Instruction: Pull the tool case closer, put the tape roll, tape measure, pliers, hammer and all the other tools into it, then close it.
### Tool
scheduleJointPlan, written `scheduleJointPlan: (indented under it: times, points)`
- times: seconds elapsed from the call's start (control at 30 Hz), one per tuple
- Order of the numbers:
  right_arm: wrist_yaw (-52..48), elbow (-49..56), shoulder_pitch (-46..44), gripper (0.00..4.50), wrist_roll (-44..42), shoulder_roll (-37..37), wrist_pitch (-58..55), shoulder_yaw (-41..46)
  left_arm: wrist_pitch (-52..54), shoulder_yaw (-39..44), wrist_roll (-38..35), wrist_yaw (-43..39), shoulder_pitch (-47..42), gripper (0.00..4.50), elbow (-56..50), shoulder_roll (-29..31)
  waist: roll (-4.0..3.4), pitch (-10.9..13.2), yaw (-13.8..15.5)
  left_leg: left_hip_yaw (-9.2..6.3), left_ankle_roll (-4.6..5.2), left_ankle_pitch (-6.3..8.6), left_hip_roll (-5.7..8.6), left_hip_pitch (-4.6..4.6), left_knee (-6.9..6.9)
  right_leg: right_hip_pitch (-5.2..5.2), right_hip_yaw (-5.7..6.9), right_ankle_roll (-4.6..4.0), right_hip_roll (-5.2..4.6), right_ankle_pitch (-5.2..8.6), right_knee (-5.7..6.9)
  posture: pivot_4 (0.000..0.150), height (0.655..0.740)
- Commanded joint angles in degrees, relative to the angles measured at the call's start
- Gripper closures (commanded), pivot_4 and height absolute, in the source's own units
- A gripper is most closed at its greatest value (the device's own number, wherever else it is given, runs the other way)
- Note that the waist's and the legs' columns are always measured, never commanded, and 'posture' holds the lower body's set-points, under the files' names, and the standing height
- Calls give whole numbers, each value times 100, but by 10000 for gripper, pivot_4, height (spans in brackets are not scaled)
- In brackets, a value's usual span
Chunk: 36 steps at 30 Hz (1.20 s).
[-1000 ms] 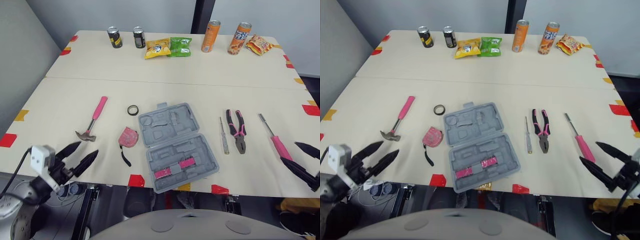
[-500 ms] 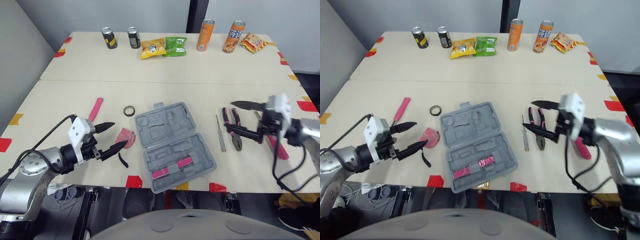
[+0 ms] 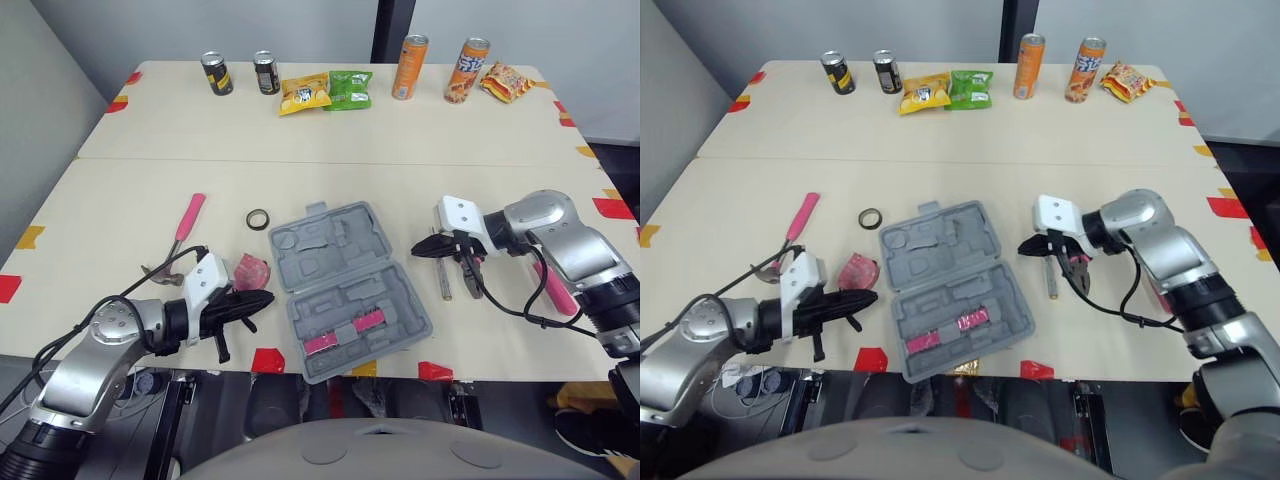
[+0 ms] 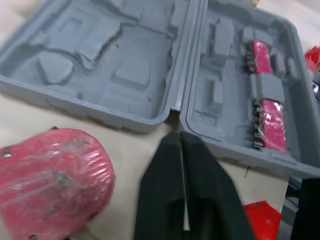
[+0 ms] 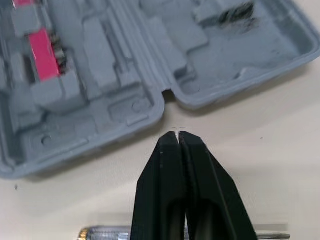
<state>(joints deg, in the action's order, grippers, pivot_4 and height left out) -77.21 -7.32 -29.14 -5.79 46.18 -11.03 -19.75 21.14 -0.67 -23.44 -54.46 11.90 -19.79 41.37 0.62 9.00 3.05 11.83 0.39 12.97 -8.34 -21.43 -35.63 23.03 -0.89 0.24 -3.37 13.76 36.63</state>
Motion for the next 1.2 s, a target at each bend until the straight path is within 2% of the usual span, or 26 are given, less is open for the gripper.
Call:
scheduleJointPlan:
  times: [0.03,0.4,0.77,0.97,1.2]
  points:
    - [-24,-76,-185,45000,215,-80,80,-90,19,-111,161,101,-90,44539,22,-30,0,0,-7,0,0,0,0,-1,0,1,0,0,0,0,1,1500,7400]
    - [91,-287,-478,45000,835,-426,-97,-369,330,-590,585,456,-569,44539,385,-264,0,0,-34,-3,0,0,-1,-3,-14,6,3,-17,0,10,24,1500,7400]
    - [-55,-257,-632,45000,1436,-750,-243,-942,281,-858,728,407,-807,44539,599,-403,-1,-3,-41,-9,0,0,-2,-4,-22,6,7,-21,0,12,36,1500,7400]
    - [-75,83,-420,45000,1315,-798,-480,-825,267,-938,736,322,-991,44539,660,-410,-2,-6,-30,-9,0,0,-1,-4,-28,5,8,-25,-2,14,39,1500,7400]
    - [110,1216,461,45000,970,-487,-1237,-351,227,-1067,869,-71,-1491,44539,951,-283,-2,-7,38,-13,-3,0,-1,-4,-28,2,11,-28,-2,16,39,1500,7400]
